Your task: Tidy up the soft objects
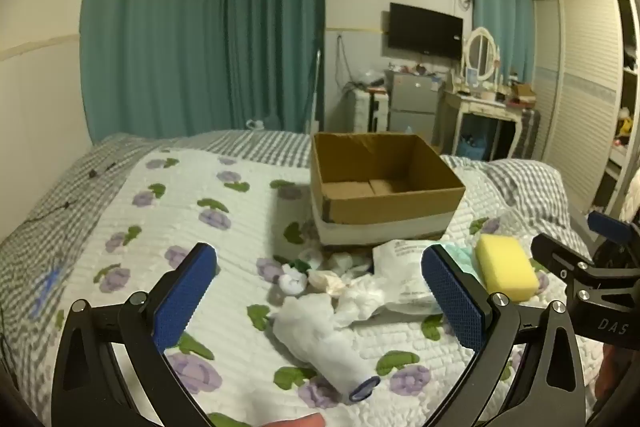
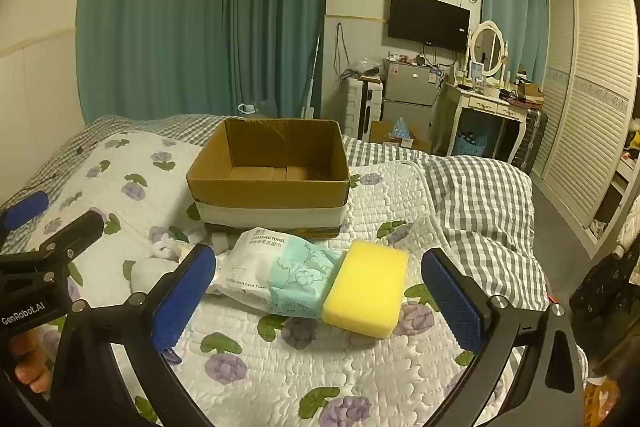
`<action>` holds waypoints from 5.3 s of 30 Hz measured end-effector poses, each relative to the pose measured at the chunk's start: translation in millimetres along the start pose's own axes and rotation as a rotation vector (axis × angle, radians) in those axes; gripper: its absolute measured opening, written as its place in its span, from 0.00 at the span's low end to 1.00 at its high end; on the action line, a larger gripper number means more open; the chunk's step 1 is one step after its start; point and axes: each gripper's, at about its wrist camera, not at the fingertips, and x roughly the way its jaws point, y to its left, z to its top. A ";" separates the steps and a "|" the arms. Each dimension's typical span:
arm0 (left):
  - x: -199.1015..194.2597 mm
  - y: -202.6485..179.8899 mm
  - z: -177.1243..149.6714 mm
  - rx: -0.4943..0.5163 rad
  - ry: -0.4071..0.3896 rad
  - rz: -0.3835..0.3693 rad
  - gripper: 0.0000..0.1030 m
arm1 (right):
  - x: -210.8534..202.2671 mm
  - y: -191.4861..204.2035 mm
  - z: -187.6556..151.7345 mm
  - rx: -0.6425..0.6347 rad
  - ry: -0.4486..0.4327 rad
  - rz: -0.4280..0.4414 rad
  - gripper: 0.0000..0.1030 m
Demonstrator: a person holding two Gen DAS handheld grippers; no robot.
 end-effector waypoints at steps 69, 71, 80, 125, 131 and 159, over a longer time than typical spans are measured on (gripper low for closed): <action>-0.2 4.3 -1.9 -0.033 0.021 0.030 1.00 | 2.5 2.7 -0.5 -0.008 0.044 -0.016 1.00; -0.5 3.7 -2.0 -0.033 0.021 0.029 1.00 | 2.3 2.8 -0.4 -0.007 0.045 -0.016 1.00; -0.2 4.5 -1.6 -0.033 0.022 0.029 1.00 | 2.3 3.0 -0.4 -0.008 0.045 -0.016 1.00; 111.6 -3.8 -69.4 -0.019 0.477 0.130 0.95 | 125.6 -46.1 -33.7 -0.016 0.392 -0.032 0.94; 132.5 -7.4 -82.6 -0.015 0.547 0.122 0.69 | 140.8 -47.0 -36.7 0.014 0.425 -0.017 0.76; 33.6 5.3 7.4 -0.016 0.313 -0.076 0.33 | 30.1 -35.0 23.2 0.012 0.163 0.129 0.62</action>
